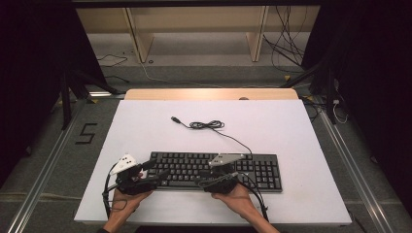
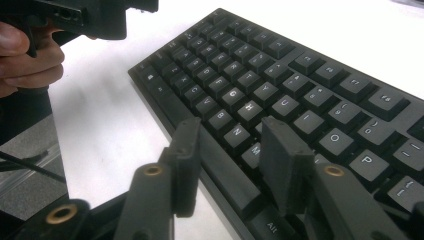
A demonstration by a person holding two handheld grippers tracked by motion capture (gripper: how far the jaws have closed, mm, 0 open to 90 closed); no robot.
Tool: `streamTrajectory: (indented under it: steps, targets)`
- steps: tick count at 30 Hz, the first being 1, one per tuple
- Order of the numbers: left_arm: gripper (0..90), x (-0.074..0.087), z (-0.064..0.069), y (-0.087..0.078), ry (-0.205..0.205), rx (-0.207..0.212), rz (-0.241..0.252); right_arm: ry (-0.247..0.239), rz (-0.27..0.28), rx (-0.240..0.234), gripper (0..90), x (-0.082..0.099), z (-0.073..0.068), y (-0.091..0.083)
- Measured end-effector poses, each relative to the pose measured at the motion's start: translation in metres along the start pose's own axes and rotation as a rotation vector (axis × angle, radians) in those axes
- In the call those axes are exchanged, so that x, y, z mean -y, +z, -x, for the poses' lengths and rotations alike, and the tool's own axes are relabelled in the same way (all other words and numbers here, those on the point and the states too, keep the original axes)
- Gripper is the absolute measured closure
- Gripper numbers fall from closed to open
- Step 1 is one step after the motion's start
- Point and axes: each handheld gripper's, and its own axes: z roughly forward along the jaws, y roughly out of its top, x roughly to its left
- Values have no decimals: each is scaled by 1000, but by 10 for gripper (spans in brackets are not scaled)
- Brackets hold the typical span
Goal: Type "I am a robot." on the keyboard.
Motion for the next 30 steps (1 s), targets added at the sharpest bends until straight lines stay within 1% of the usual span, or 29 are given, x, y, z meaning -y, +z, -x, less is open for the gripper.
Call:
streamTrajectory:
  steps: [2, 6, 8, 11, 13, 14, 15, 17, 18, 19, 20, 23, 28, 29, 30]
  targets:
    - [268, 0, -1, 0, 0, -3, -2, -1, 3, 2, 568, 0, 0, -2]
    - [289, -1, -1, 1, -7, 0, -4, 0, 3, 7, 545, 0, 1, -3]
    - [318, -2, -1, 3, -5, -9, -13, 4, 4, 7, 510, 0, 1, -4]
    - [354, -2, -2, 3, -10, -10, -15, 8, 6, 8, 493, 0, 2, -7]
    - [387, -3, -3, 4, -13, -19, -21, 6, 12, 7, 472, -1, 3, -8]
    - [387, -4, -3, 5, -15, -21, -24, 6, 12, 7, 472, -1, 3, -8]
    - [422, -5, -3, 5, -19, -19, -25, 11, 13, 11, 457, -1, 2, -10]
    - [471, -6, -3, 7, -13, -23, -40, 9, 19, 11, 447, -1, 3, -11]
    - [471, -6, -3, 9, -8, -29, -47, 9, 19, 11, 447, -1, 3, -11]
    - [511, -6, -2, 10, -9, -30, -54, 10, 25, 15, 434, 0, 3, -13]
    - [511, -6, -3, 12, -5, -30, -62, 10, 25, 15, 434, 0, 3, -13]
    - [579, -6, -3, 16, 2, -40, -93, 11, 28, 20, 423, 0, 4, -15]
    - [697, -7, -4, 23, 7, -38, -140, 9, 31, 24, 417, 1, 3, -17]
    - [736, -8, -4, 25, 10, -40, -148, 7, 33, 26, 414, 1, 3, -18]
    - [736, -8, -4, 26, 14, -41, -153, 7, 33, 26, 414, 1, 3, -18]
